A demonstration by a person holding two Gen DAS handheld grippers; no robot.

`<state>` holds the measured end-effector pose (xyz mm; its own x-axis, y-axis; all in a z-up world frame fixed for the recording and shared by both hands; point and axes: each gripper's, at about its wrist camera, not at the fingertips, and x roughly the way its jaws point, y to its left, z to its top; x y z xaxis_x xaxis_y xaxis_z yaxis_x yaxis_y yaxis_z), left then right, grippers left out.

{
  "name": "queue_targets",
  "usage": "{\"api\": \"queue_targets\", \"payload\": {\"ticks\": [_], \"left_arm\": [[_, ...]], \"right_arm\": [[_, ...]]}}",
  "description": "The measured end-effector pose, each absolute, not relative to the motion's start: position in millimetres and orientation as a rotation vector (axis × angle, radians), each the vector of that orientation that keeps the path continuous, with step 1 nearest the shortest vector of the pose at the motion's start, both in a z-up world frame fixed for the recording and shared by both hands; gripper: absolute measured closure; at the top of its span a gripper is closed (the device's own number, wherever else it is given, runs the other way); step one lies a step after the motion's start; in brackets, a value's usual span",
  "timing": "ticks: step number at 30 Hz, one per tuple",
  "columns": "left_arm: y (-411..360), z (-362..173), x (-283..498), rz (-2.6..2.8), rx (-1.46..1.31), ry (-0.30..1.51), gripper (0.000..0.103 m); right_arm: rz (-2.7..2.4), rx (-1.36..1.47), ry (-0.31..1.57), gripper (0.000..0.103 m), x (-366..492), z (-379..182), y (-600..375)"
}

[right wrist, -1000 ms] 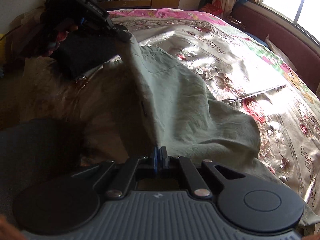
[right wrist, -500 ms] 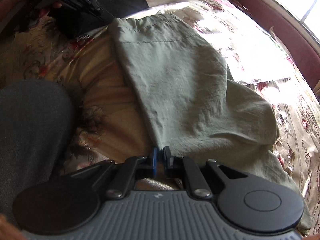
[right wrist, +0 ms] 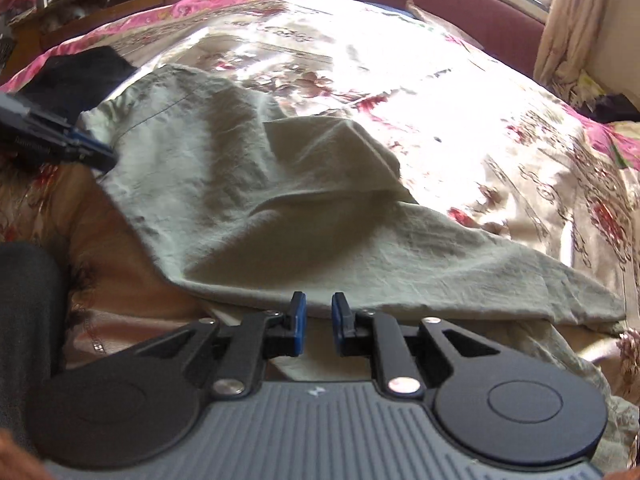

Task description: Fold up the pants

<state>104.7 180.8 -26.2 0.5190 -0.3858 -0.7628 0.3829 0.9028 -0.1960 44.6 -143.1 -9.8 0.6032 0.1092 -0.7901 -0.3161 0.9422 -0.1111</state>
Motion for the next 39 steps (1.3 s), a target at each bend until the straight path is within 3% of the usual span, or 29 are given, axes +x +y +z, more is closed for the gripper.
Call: {"api": "queue_targets", "payload": {"ticks": [9, 19, 39], "left_arm": [[107.0, 9.1, 120.8, -0.586, 0.002, 0.843, 0.068], [-33.6, -5.4, 134.5, -0.928, 0.073, 0.839, 0.067], [-89.8, -34.2, 132.5, -1.011, 0.133, 0.879, 0.066]], "right_arm": [[-0.091, 0.261, 0.858, 0.082, 83.6, -20.3, -308.5], [-0.245, 0.608, 0.772, 0.079, 118.1, -39.4, -420.8], [-0.239, 0.769, 0.766, 0.079, 121.0, -55.6, -440.1]]}}
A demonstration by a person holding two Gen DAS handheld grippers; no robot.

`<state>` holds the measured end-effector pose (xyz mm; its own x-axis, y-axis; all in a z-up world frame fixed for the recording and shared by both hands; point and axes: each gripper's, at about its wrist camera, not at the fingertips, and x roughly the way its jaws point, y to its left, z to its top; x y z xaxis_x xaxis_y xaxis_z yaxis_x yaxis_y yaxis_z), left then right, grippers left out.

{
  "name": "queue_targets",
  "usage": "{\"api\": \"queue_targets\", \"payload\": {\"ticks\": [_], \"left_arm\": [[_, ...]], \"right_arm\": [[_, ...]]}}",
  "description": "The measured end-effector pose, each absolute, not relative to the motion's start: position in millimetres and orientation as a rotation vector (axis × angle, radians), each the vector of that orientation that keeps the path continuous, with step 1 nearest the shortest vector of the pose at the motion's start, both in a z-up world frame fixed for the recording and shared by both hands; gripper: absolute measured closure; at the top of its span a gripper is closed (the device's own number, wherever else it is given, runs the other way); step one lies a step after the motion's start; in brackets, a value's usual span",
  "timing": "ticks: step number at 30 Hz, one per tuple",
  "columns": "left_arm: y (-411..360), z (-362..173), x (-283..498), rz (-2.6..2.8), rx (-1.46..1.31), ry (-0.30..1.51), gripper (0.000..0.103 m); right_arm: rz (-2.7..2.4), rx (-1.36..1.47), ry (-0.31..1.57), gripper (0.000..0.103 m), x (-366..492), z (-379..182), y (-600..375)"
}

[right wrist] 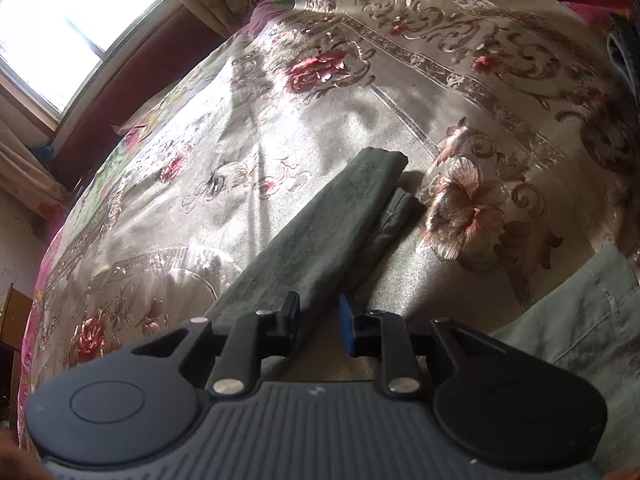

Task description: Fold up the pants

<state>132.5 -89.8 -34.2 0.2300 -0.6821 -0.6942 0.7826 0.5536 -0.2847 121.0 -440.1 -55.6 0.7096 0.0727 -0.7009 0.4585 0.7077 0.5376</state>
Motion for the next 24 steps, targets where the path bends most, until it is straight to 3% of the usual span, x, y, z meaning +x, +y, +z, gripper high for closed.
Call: {"api": "queue_targets", "payload": {"ticks": [24], "left_arm": [[-103.8, -40.6, 132.3, -1.027, 0.149, 0.884, 0.066]], "right_arm": [[-0.283, 0.872, 0.735, 0.079, 143.3, -61.4, -460.0]]}}
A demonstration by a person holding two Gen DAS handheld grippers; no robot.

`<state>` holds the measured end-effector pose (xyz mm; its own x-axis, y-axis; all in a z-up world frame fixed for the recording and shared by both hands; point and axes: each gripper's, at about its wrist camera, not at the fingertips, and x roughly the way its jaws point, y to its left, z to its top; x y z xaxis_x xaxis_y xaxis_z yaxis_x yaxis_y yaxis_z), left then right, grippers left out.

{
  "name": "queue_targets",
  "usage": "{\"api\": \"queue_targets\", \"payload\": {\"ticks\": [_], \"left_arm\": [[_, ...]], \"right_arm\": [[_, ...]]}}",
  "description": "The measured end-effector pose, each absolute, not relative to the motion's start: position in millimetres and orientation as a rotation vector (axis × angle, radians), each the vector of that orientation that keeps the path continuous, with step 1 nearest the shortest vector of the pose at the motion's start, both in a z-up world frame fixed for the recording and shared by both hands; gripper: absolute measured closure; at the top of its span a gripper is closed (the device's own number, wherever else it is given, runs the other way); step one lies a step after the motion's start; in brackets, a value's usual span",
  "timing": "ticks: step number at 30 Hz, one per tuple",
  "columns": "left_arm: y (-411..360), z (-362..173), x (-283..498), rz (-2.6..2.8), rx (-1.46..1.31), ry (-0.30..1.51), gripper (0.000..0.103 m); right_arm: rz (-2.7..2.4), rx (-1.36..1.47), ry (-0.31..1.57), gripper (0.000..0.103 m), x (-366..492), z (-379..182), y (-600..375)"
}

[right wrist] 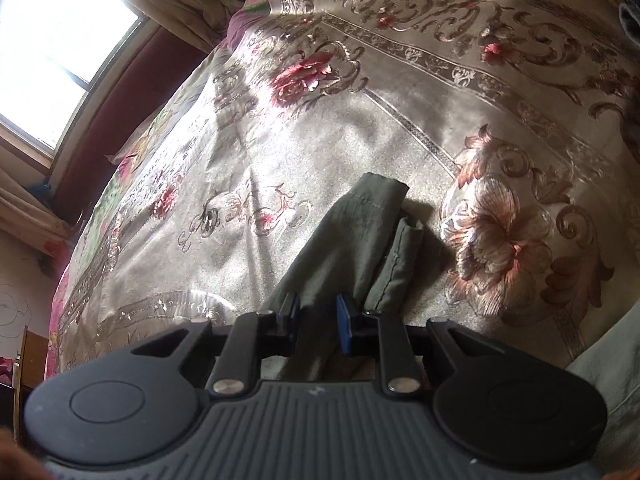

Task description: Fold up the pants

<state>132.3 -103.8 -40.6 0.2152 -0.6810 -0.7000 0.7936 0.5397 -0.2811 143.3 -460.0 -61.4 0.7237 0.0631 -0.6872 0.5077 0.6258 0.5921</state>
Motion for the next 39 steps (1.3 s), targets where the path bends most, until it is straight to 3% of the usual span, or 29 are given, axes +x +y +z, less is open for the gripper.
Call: {"api": "queue_targets", "payload": {"ticks": [8, 12, 18, 19, 21, 25, 32, 39], "left_arm": [[-106.3, -40.0, 132.9, -1.027, 0.151, 0.879, 0.066], [-107.3, -40.4, 134.7, -1.022, 0.146, 0.876, 0.066], [-111.8, -41.5, 137.1, -1.023, 0.148, 0.868, 0.066], [-112.8, -42.2, 137.5, -1.019, 0.149, 0.869, 0.066], [-114.5, -43.5, 139.2, -1.007, 0.149, 0.876, 0.066], [-115.5, -39.5, 139.7, -0.997, 0.159, 0.869, 0.066], [-114.9, -13.0, 128.1, -1.034, 0.158, 0.792, 0.066], [-118.1, -28.3, 105.5, -1.089, 0.238, 0.850, 0.066]], "right_arm": [[-0.211, 0.883, 0.838, 0.076, 124.2, -62.5, -439.1], [-0.202, 0.891, 0.826, 0.067, 122.4, -62.6, -431.5], [-0.149, 0.965, 0.778, 0.068, 127.9, -67.3, -431.5], [-0.152, 0.979, 0.774, 0.071, 130.1, -70.2, -433.1], [-0.150, 1.030, 0.761, 0.099, 132.8, -74.4, -437.1], [-0.120, 1.023, 0.703, 0.099, 126.0, -52.4, -437.4], [-0.058, 0.832, 0.503, 0.099, 84.3, 35.7, -421.3], [-0.218, 0.740, 0.520, 0.099, -20.9, 26.7, -404.1]]}}
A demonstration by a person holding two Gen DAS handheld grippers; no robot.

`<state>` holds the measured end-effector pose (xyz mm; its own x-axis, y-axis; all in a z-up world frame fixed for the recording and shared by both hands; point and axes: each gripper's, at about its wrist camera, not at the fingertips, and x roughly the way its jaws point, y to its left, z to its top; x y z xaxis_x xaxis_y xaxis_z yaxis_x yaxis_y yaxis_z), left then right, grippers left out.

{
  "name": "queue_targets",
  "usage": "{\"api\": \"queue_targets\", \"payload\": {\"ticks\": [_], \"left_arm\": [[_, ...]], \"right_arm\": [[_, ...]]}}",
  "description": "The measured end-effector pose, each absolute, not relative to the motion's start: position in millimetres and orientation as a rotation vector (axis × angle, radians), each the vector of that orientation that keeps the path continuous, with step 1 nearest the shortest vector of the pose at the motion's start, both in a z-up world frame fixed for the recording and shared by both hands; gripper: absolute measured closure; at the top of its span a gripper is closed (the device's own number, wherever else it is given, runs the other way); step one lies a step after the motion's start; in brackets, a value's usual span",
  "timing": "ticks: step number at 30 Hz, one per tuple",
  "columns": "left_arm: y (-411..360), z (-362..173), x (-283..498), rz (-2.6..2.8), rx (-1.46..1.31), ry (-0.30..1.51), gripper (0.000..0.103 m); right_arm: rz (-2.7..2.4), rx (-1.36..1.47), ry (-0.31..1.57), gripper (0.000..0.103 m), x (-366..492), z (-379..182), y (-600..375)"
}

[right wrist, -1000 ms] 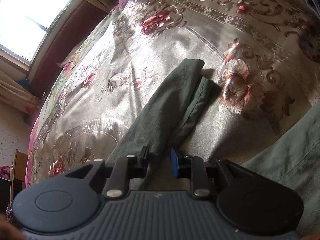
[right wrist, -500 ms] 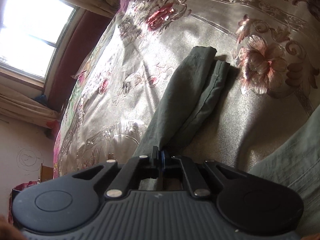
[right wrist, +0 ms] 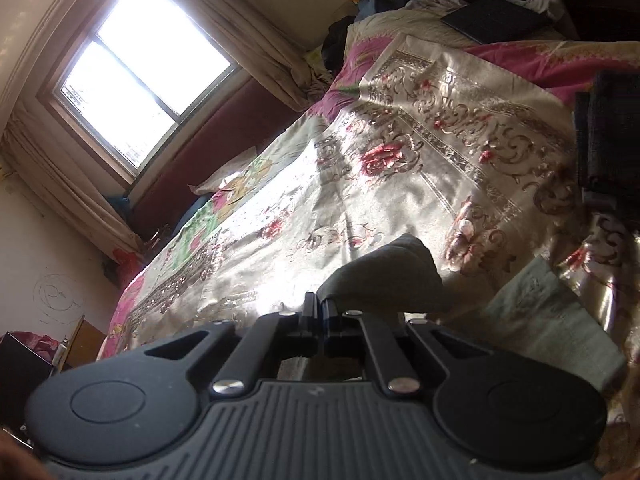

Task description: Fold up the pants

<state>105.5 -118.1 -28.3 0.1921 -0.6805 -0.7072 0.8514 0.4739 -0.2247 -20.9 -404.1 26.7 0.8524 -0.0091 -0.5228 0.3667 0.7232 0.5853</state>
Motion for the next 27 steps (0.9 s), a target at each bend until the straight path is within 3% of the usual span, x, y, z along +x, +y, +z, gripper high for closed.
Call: {"api": "queue_targets", "payload": {"ticks": [5, 11, 13, 15, 17, 19, 20, 27], "left_arm": [[-115.8, -36.3, 90.6, -1.086, 0.297, 0.877, 0.066], [-114.9, -34.2, 92.9, -1.054, 0.293, 0.896, 0.066], [-116.7, -33.9, 93.1, -1.049, 0.296, 0.897, 0.066], [-119.6, -33.7, 94.2, -1.047, 0.297, 0.897, 0.066], [-122.0, -34.8, 95.9, -1.044, 0.294, 0.899, 0.066], [-123.4, -35.5, 96.6, -1.040, 0.293, 0.900, 0.066], [-123.7, -35.2, 96.5, -1.038, 0.292, 0.899, 0.066], [-122.9, -34.9, 92.2, -1.041, 0.302, 0.890, 0.066]], "right_arm": [[-0.278, 0.879, 0.614, 0.094, -47.6, -35.6, -421.5], [-0.213, 1.111, 0.470, 0.093, -34.6, -60.7, -454.3], [-0.200, 1.181, 0.419, 0.088, -28.2, -63.2, -465.1], [-0.178, 1.226, 0.361, 0.076, -26.8, -64.4, -476.1], [-0.183, 1.258, 0.327, 0.074, -26.4, -64.3, -486.8], [-0.219, 1.230, 0.293, 0.086, -29.7, -54.6, -493.8], [-0.228, 1.204, 0.282, 0.097, -32.1, -47.6, -494.3], [-0.288, 0.975, 0.251, 0.099, -71.8, -2.3, -478.0]]}}
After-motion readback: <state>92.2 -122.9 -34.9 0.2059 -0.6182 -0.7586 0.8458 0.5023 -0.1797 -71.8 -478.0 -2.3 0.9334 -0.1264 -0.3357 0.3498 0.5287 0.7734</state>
